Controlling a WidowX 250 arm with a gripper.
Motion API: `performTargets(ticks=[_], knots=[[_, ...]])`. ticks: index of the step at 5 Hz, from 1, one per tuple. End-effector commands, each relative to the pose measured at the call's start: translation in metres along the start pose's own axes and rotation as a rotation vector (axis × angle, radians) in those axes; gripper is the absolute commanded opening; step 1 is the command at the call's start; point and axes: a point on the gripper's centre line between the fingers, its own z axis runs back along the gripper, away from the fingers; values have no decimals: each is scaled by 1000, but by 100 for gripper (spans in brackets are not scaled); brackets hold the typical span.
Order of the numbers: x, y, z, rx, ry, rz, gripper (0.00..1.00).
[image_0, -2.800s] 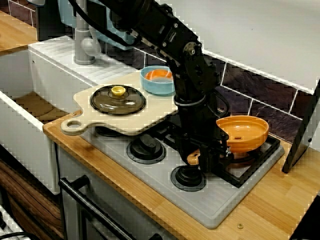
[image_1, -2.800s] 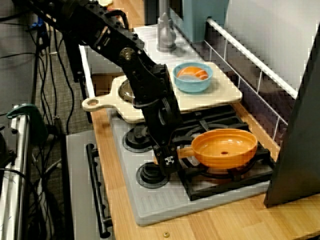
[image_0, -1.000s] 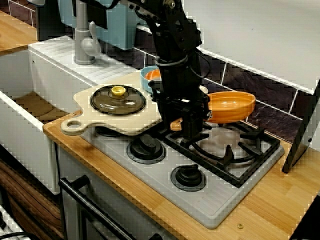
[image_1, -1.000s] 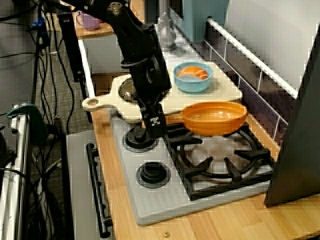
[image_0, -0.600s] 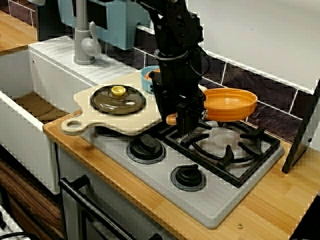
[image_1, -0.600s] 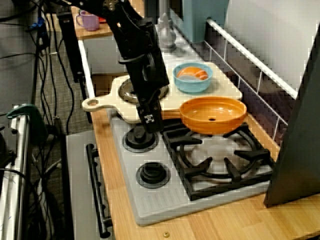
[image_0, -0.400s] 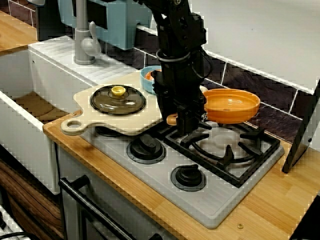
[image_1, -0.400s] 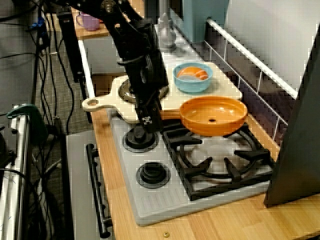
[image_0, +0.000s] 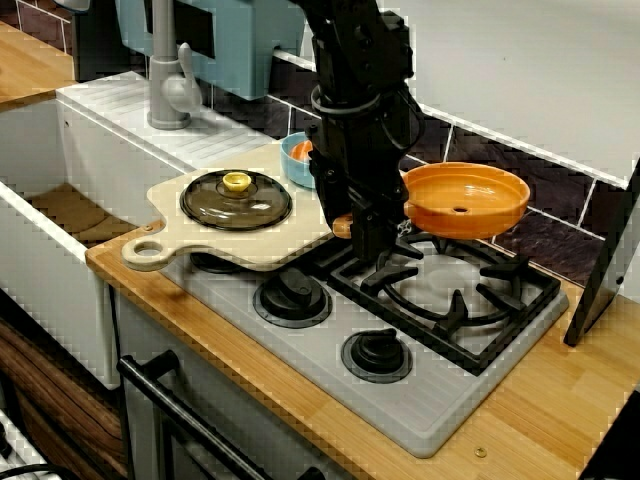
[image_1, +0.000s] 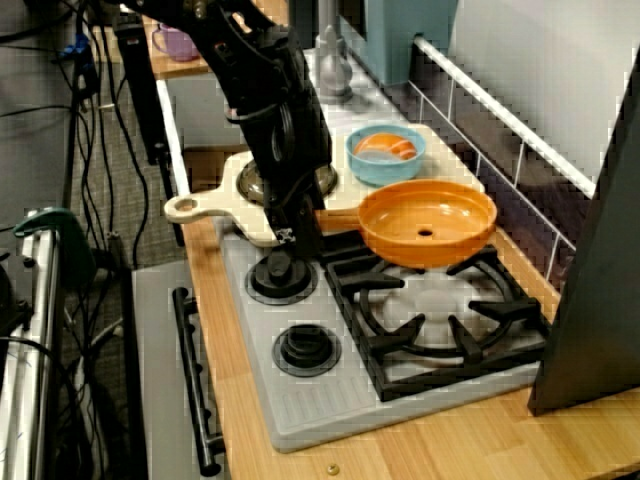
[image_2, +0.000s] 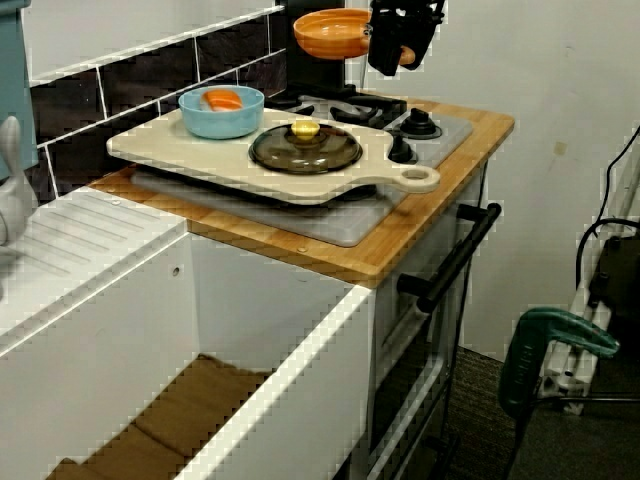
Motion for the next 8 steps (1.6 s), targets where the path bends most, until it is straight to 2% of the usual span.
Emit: performTargets(ticks=[1, 3, 8], knots=[[12, 2, 15, 38, -86, -82, 0], [15, 6, 14, 55, -71, -97, 0], [23, 22, 39, 26, -74, -71, 0]])
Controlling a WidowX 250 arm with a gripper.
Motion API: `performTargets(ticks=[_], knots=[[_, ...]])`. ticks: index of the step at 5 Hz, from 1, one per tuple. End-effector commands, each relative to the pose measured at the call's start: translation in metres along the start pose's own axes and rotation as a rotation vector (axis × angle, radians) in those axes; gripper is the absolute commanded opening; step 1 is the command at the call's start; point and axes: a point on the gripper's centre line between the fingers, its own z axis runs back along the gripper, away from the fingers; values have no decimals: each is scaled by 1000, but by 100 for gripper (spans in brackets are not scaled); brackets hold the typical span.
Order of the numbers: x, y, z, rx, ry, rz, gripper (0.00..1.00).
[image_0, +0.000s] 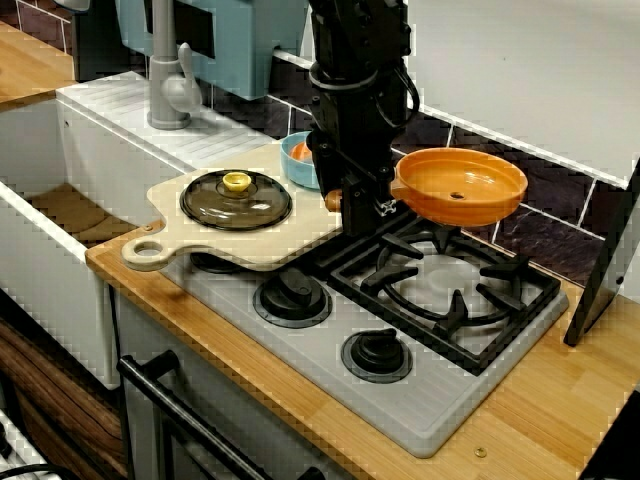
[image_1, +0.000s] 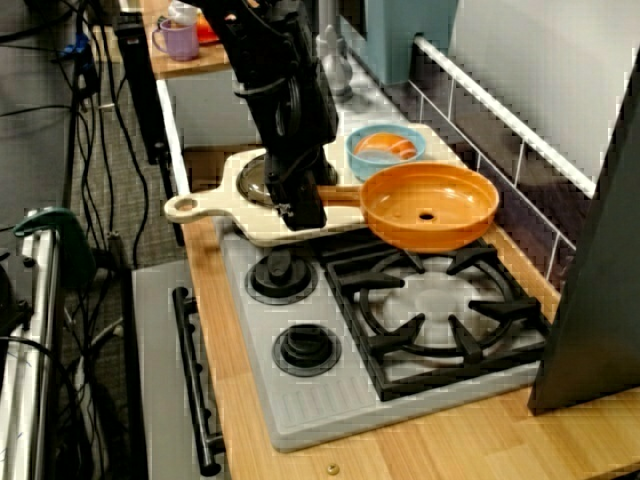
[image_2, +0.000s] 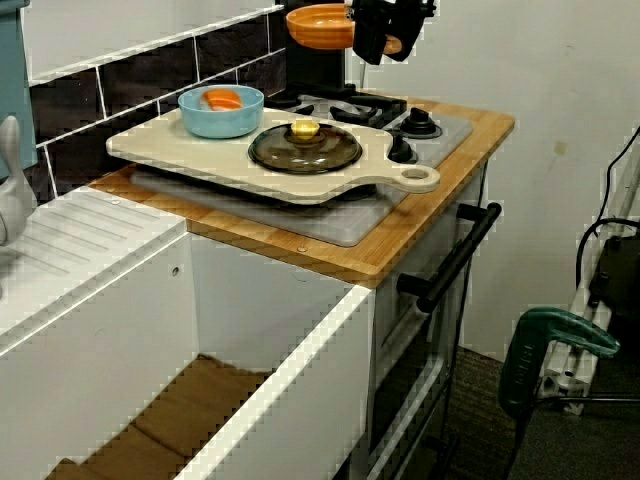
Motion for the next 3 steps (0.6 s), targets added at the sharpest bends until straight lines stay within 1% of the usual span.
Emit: performTargets(ticks=[1, 2, 3], knots=[[17, 8, 31, 1, -96, 21, 0], [19, 11, 29, -7, -80, 23, 0], [20, 13, 33, -13, -84, 23, 0]])
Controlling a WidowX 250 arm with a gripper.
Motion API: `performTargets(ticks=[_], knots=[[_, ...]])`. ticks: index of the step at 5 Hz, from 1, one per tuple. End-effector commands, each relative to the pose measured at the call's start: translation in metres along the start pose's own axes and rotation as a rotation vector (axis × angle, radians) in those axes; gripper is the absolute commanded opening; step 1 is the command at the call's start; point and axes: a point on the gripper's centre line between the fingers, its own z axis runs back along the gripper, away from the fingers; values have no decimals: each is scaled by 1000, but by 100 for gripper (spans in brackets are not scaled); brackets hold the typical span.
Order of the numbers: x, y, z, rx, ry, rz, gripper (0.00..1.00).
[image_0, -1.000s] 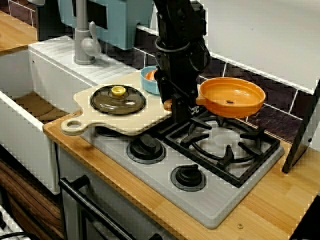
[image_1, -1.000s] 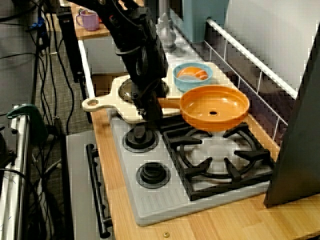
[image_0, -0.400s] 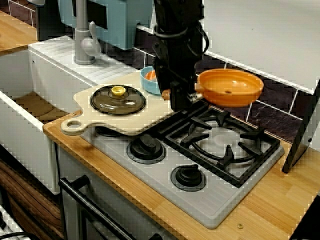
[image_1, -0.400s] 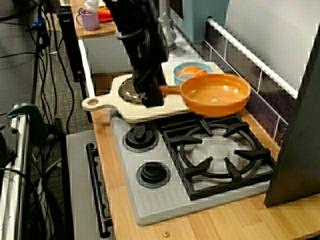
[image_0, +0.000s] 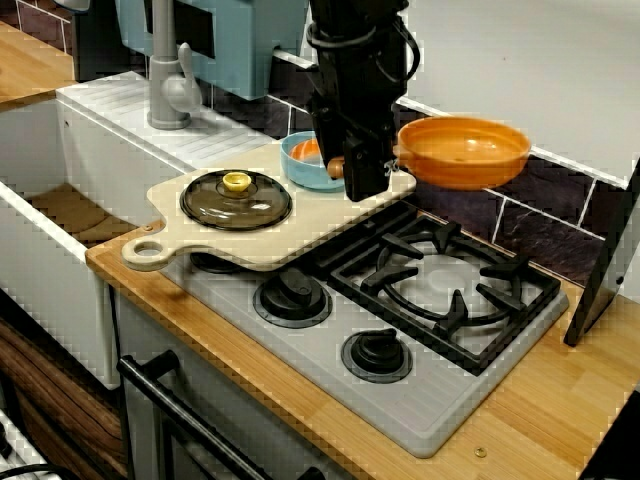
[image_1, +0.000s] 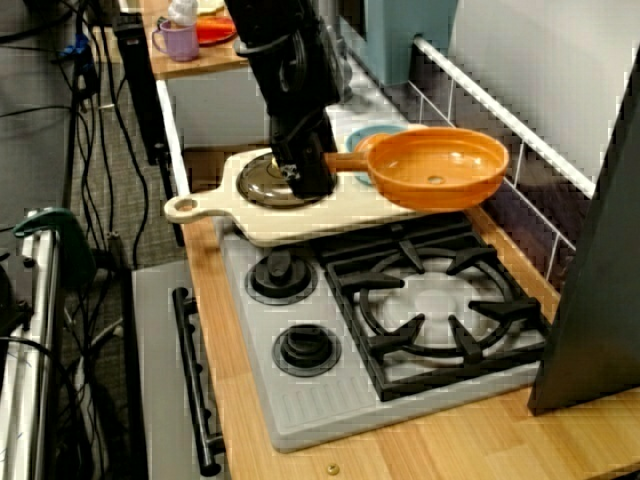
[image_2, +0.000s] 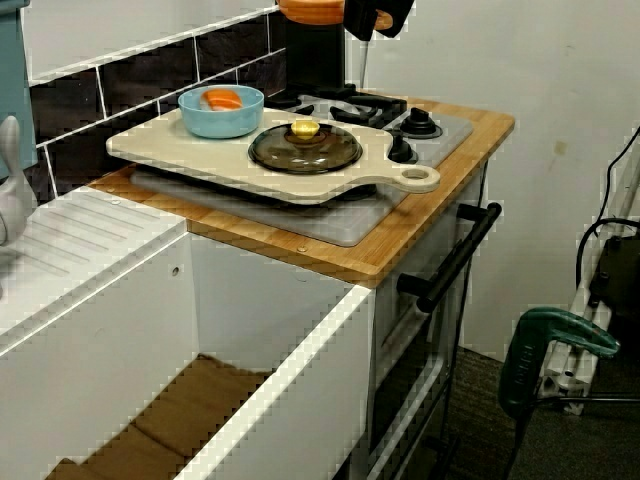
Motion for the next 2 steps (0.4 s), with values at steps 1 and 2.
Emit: performTargets(ticks=[1, 2], knots=[[11, 3, 18, -4, -60, -1, 0], [14, 6, 21, -14, -53, -7, 0]])
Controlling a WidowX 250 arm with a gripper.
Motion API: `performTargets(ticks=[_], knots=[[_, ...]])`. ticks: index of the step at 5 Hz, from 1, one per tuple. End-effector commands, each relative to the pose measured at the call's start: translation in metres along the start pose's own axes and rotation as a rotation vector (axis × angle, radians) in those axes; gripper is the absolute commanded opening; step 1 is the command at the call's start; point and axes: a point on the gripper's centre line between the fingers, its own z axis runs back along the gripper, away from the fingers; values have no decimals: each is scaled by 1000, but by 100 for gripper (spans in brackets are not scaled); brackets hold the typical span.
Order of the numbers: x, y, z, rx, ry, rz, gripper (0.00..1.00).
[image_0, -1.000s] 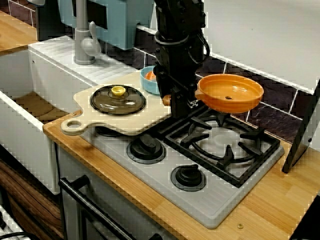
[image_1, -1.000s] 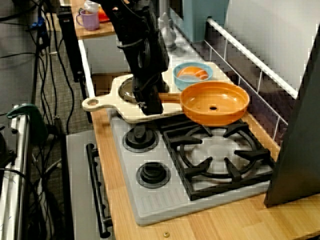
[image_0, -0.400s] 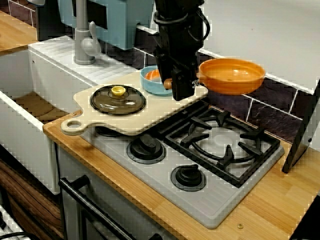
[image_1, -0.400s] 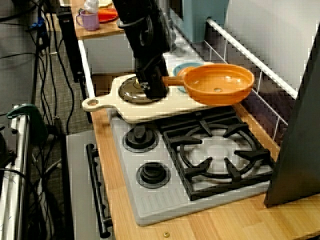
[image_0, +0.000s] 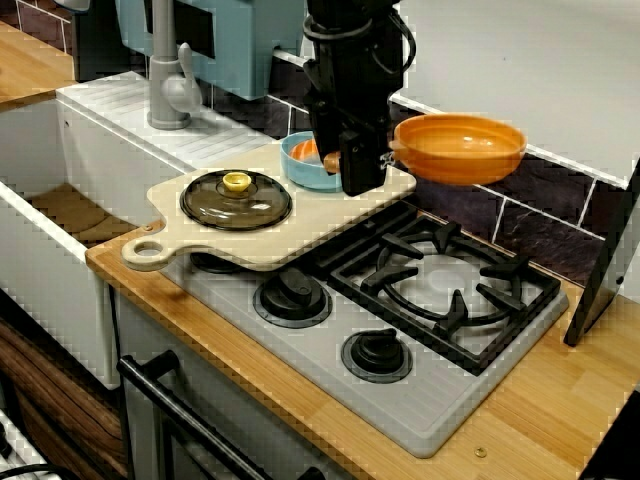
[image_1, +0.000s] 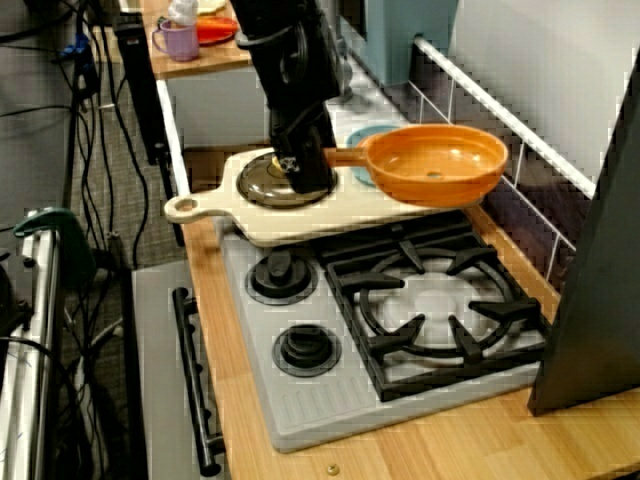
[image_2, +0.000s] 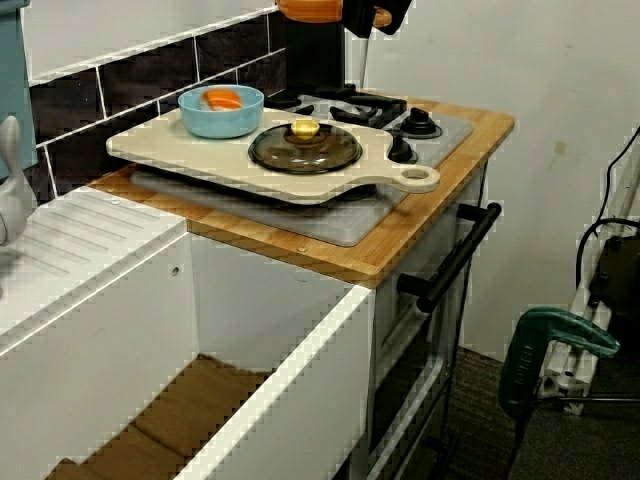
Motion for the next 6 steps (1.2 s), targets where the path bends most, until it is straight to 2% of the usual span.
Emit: performTargets(ticks=[1, 6], knots=[[15, 7, 20, -5, -62, -2, 0], [12, 7, 47, -24, -68, -9, 0]])
